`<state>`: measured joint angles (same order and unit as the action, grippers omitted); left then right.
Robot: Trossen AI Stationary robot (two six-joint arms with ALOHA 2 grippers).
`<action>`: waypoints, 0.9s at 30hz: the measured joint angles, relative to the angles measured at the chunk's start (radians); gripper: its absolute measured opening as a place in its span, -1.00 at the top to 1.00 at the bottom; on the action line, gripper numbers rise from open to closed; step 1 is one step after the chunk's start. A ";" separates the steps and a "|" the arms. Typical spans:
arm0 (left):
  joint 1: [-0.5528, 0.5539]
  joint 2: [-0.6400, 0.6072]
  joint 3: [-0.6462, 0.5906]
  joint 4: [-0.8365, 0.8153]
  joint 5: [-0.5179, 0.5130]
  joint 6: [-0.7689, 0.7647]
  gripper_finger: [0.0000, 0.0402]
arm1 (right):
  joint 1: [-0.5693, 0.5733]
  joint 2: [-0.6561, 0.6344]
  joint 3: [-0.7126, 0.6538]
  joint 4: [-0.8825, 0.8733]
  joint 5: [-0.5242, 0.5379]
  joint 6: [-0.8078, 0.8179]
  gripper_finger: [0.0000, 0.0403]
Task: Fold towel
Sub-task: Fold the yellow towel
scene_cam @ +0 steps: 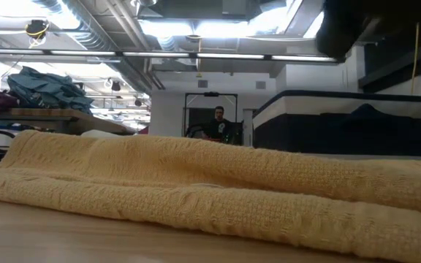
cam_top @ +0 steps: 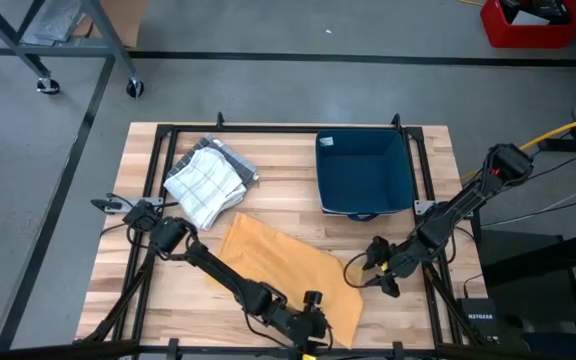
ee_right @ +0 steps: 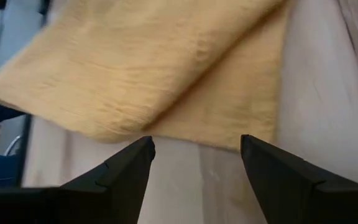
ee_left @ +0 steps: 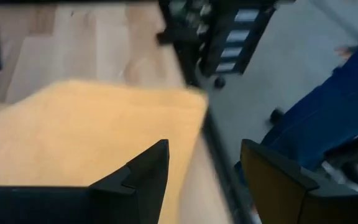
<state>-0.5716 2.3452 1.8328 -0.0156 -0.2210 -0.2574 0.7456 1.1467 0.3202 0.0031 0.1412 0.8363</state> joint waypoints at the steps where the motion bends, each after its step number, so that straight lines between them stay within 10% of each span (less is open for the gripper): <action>1: 0.000 0.000 0.000 -0.028 -0.003 0.004 0.06 | 0.000 0.014 0.000 -0.002 0.001 0.013 -0.27; 27: 0.000 0.015 0.000 -0.240 -0.037 0.237 0.06 | 0.000 0.070 0.000 0.078 0.138 0.260 -0.27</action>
<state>-0.5716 2.3599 1.8330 -0.2552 -0.2579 -0.0202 0.7456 1.2163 0.3202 0.0811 0.2789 1.0966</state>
